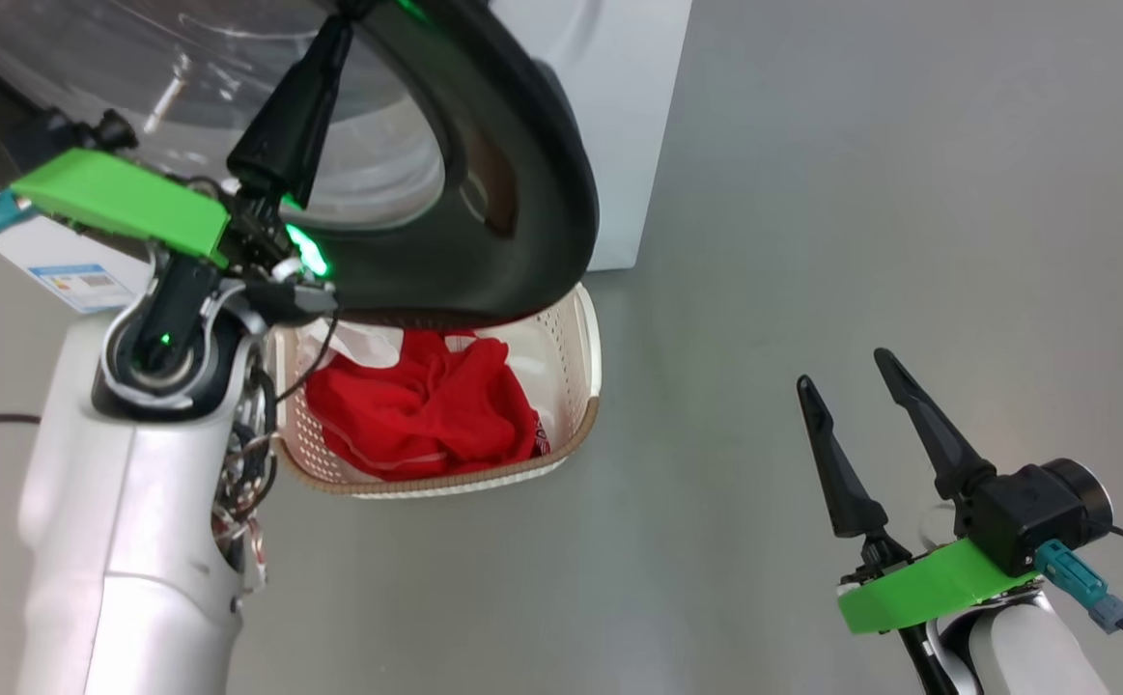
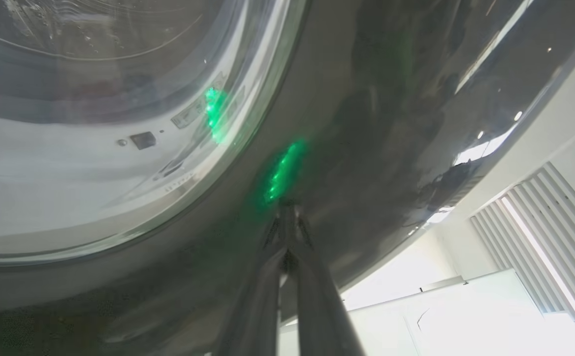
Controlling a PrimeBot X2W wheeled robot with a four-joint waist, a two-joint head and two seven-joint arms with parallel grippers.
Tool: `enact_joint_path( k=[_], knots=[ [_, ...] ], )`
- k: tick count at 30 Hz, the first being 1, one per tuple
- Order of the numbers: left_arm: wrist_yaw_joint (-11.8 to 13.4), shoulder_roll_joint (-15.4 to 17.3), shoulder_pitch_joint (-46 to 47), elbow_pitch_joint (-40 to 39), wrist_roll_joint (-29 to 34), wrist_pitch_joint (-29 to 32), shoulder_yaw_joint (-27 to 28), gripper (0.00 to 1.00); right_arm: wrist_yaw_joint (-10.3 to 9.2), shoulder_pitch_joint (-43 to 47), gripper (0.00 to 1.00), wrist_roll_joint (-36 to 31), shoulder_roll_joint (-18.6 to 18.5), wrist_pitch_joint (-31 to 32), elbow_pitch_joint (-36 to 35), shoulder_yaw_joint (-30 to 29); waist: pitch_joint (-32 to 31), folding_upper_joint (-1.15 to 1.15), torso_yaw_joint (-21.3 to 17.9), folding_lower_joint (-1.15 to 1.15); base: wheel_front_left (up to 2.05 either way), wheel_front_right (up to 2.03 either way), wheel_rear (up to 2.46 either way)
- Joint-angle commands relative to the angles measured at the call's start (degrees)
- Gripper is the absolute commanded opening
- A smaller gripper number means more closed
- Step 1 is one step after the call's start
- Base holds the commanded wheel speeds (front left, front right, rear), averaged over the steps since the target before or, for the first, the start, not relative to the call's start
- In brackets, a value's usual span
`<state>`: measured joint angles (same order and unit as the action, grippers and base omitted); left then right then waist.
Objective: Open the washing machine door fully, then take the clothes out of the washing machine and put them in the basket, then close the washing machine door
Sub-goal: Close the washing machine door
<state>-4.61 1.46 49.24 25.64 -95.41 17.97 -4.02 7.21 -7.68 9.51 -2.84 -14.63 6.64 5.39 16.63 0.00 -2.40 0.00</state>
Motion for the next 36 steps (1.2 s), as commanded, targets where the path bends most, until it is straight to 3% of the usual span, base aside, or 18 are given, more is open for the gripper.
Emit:
enact_joint_path(
  k=[1, 21, 33, 34, 35, 36],
  knots=[
    [-0.9, 1.4, 2.6, -0.7, -0.6, -0.7, 0.9, 0.00, 0.28, -1.8, 1.00, -0.6, 0.0, -0.4, -1.6, 1.4, 1.2, 0.00, -0.3, 0.00, 0.00, 0.00, 0.00],
    [-2.7, 1.9, 8.5, 2.2, -0.1, -1.4, 1.9, 0.00, 0.28, -3.7, 1.00, -0.1, 0.0, -0.4, -1.9, 2.4, 4.4, 0.00, -2.8, 0.00, 0.00, 0.00, 0.00],
    [-2.8, 2.1, 4.7, 3.4, 0.2, -1.2, 2.3, 0.00, 0.28, -3.7, 1.00, 0.8, 0.0, -0.4, -1.3, 1.8, 2.4, 0.00, -1.6, 0.00, 0.00, 0.00, 0.00],
    [-2.8, 2.1, 3.9, 3.4, 0.1, -1.4, 2.7, 0.31, 0.28, -3.7, 1.00, 0.8, 0.0, -0.4, -1.2, 1.7, 2.1, 0.00, -1.4, 0.00, 0.00, 0.00, 0.00],
    [-2.8, 2.3, 3.0, 3.4, 0.2, -1.8, 2.9, 0.91, 0.28, -3.7, 1.00, 0.9, 0.0, -0.4, -1.1, 1.8, 1.7, 0.00, -1.2, 0.00, 0.00, 0.00, 0.00],
    [-2.9, 2.4, 2.0, 3.3, 0.3, -2.0, 3.1, 1.00, 0.28, -3.6, 1.00, 1.0, 0.0, -0.4, -1.1, 1.7, 1.3, 0.00, -1.0, 0.00, 0.00, 0.00, 0.00]
  ],
)
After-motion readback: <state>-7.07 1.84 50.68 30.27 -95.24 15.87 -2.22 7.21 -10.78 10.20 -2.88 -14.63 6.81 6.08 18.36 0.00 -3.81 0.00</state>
